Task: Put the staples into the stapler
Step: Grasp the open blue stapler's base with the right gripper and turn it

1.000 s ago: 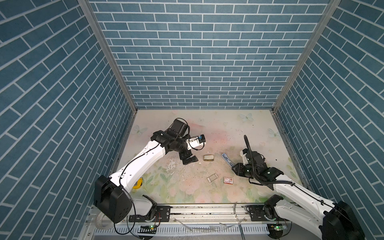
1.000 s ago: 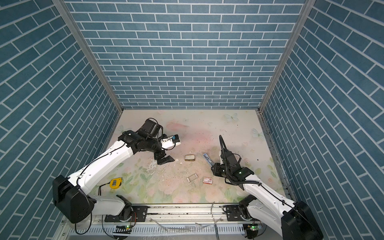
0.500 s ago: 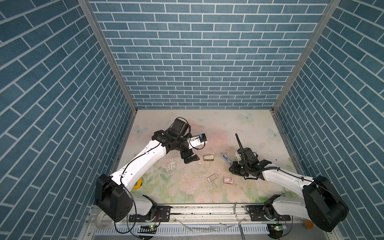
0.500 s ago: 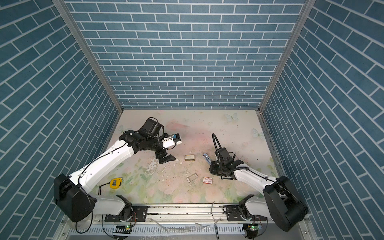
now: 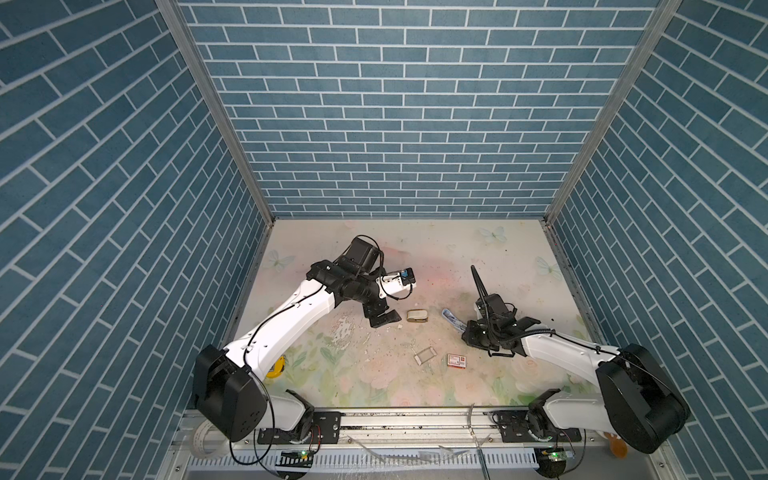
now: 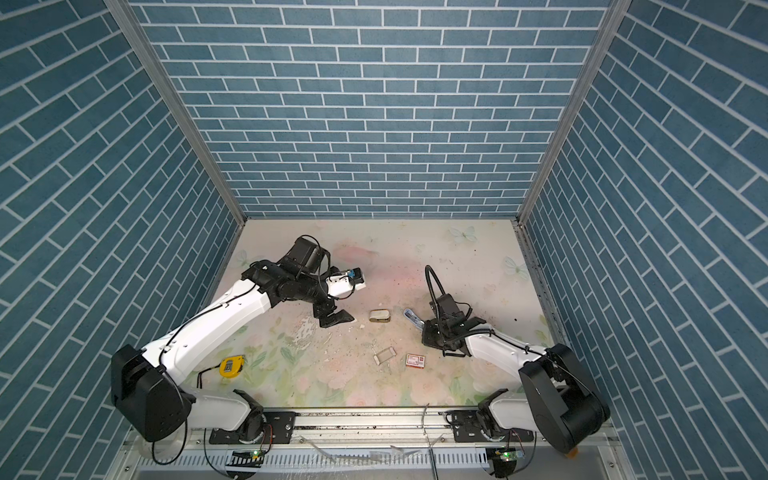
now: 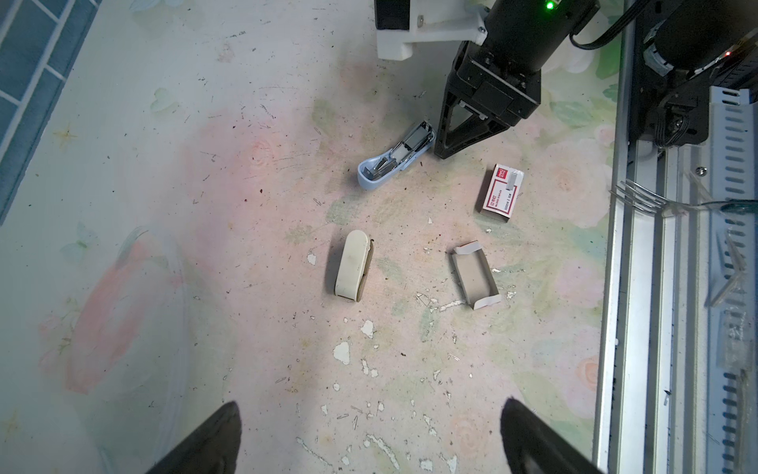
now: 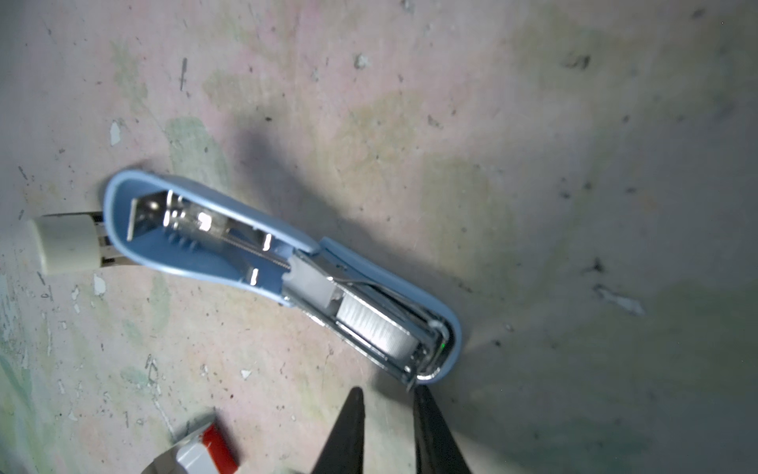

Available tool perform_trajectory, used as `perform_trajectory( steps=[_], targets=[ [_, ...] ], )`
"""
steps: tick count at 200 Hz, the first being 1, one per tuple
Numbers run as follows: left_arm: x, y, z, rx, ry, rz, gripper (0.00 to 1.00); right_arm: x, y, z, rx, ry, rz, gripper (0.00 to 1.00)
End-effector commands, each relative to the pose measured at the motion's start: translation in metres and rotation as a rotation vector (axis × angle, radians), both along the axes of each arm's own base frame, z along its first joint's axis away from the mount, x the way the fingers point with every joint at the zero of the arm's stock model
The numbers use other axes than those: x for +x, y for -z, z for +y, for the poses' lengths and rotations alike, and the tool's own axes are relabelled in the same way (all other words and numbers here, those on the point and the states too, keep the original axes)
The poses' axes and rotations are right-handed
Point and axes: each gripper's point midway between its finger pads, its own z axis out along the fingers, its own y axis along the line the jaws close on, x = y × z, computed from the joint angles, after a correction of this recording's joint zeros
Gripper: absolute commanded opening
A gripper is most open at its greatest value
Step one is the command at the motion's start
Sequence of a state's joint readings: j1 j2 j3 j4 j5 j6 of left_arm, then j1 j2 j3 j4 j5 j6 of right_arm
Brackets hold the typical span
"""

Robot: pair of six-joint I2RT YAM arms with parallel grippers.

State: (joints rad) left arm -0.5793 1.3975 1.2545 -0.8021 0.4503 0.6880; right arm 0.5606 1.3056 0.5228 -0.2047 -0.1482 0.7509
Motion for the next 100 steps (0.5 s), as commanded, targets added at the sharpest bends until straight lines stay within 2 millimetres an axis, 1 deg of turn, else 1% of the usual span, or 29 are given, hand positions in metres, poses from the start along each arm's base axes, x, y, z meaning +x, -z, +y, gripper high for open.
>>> perform_trajectory(
  steps=[1,23,49,83,100],
  targets=[
    [0.000,-0.007,-0.006,-0.019,0.012,-0.006,1.00,0.005,0.003,-0.009,-0.057,0.003,-0.003,0.24],
    [-0.002,-0.005,-0.008,-0.019,0.015,0.001,0.99,0.004,0.006,-0.009,-0.053,0.003,0.008,0.24],
    [-0.002,0.002,-0.010,-0.008,0.021,0.004,1.00,0.004,0.003,-0.008,-0.046,-0.002,0.005,0.24],
    [-0.002,0.006,-0.015,0.008,0.038,0.006,1.00,0.001,-0.016,-0.014,-0.037,0.006,-0.030,0.27],
    [-0.002,0.006,-0.018,0.016,0.050,-0.003,1.00,0.003,-0.029,-0.018,-0.018,0.024,-0.063,0.29]
  ],
)
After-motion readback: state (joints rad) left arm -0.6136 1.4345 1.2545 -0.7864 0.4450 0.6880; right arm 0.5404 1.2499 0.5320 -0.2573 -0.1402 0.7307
